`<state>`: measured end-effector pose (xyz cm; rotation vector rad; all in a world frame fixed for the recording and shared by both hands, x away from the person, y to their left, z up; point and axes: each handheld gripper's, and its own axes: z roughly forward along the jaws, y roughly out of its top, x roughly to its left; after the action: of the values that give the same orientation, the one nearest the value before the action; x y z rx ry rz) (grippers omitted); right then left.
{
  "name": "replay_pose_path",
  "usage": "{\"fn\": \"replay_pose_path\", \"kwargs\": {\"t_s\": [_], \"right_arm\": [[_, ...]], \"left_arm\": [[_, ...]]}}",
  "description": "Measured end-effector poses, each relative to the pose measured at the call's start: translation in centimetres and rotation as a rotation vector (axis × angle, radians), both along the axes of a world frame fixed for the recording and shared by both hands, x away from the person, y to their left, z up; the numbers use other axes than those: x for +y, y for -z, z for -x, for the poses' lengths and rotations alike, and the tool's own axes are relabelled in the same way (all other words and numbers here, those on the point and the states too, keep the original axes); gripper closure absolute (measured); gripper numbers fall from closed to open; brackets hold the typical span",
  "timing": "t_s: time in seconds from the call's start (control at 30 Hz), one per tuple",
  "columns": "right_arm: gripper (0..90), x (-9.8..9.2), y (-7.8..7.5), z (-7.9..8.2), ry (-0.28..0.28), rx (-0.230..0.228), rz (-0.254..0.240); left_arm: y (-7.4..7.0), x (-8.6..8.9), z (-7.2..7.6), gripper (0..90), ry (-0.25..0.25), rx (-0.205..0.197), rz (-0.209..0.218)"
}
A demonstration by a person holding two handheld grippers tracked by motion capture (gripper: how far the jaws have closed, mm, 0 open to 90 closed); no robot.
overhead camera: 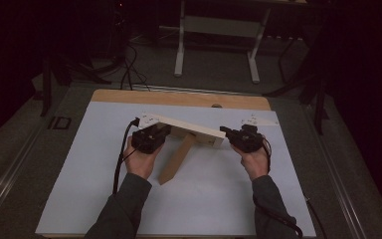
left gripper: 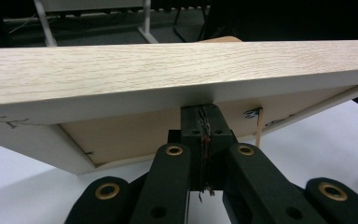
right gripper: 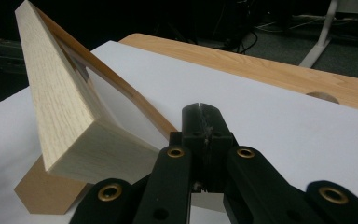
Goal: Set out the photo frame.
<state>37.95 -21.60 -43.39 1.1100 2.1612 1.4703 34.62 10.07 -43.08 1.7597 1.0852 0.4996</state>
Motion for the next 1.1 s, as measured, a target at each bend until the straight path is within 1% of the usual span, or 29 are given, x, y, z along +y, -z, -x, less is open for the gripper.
{"fn": "replay_pose_path", "kwargs": {"t_s": [0.2,0.47,0.73,0.97,1.1], "right_arm": [[89.6,0.0,0.0,0.1,-0.006,-0.003,0.0],[89.6,0.0,0.0,0.2,-0.008,-0.003,-0.003],[89.6,-0.1,-0.1,0.3,-0.009,-0.005,-0.005],[89.7,-0.1,-0.1,0.3,-0.011,-0.004,-0.005],[89.7,-0.1,-0.1,0.3,-0.012,-0.003,-0.009]], "left_arm": [[0.1,-0.4,-0.1,90.0,0.008,0.004,-0.001],[0.4,-1.5,-0.2,90.0,0.027,0.015,-0.01],[0.6,-2.4,-0.3,90.0,0.049,0.013,-0.02],[0.8,-3.5,-0.3,90.0,0.069,0.019,-0.017],[0.8,-3.8,-0.4,90.0,0.073,0.019,-0.012]]}}
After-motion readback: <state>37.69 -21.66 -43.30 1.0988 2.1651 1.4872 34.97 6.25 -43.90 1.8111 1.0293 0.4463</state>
